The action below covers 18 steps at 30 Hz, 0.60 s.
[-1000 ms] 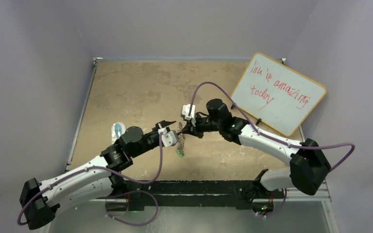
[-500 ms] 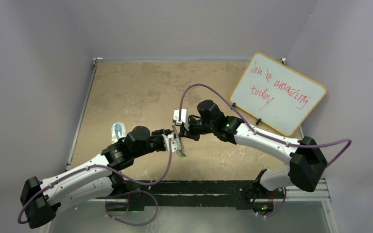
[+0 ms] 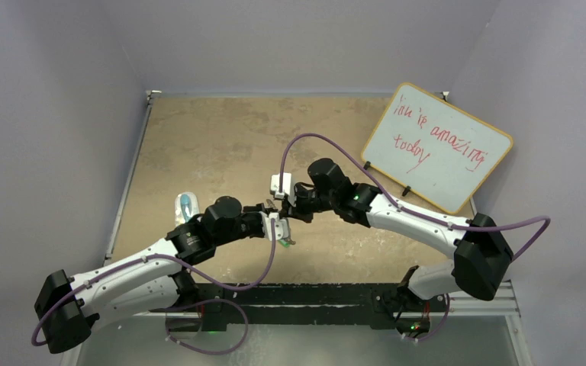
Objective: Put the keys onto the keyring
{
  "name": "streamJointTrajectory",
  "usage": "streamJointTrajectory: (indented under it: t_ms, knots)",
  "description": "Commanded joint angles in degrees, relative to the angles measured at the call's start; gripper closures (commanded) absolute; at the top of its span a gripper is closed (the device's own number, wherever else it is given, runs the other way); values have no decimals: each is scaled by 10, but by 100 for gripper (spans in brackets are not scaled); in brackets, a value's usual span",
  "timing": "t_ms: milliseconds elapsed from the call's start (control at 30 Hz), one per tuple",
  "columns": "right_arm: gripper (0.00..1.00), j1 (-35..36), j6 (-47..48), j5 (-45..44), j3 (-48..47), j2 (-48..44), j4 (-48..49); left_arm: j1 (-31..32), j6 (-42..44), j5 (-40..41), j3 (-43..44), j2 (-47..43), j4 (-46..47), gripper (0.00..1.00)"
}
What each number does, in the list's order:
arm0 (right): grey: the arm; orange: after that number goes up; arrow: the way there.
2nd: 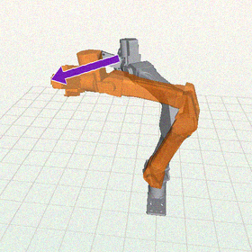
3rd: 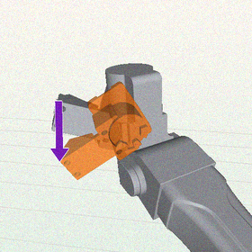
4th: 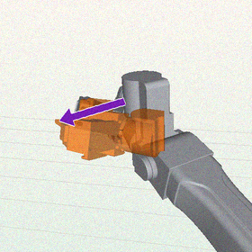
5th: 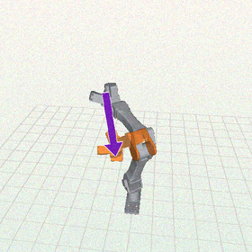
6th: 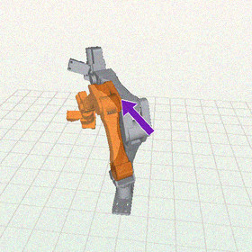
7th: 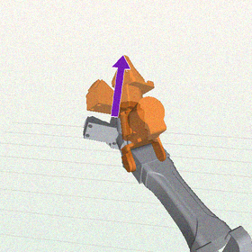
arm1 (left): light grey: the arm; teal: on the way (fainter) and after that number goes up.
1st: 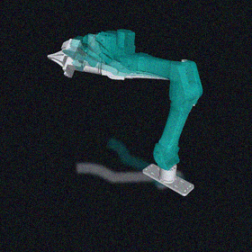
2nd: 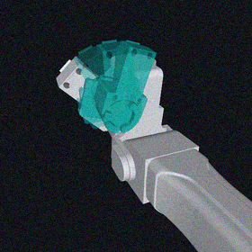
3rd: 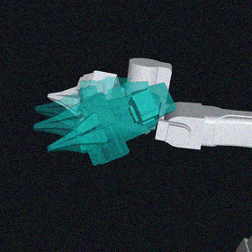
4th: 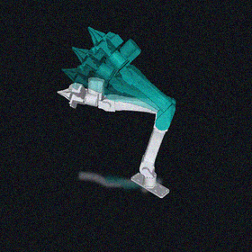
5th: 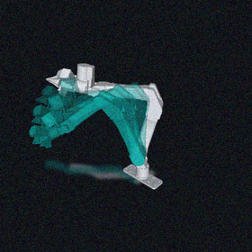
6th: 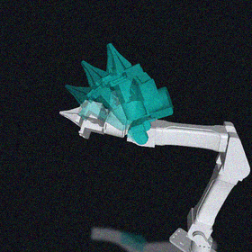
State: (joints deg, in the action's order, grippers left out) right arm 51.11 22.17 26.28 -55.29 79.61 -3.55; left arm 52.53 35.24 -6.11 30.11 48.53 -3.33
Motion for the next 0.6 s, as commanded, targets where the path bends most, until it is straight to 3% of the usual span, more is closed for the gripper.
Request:
streamJointTrajectory:
  t_ms: [0,267,433,567]
  knots:
    - [100,5,5,-2,-27,-2,7,-1,10,-10,11,12,0,100]
    - [100,5,7,-4,-5,-20,24,-1,-2,5,7,-4,-13,100]
    - [67,-7,-27,-10,19,-41,72,-1,-61,27,-36,-52,67,100]
    - [55,-45,-69,47,43,-56,115,-1,-132,21,-88,-98,164,100]
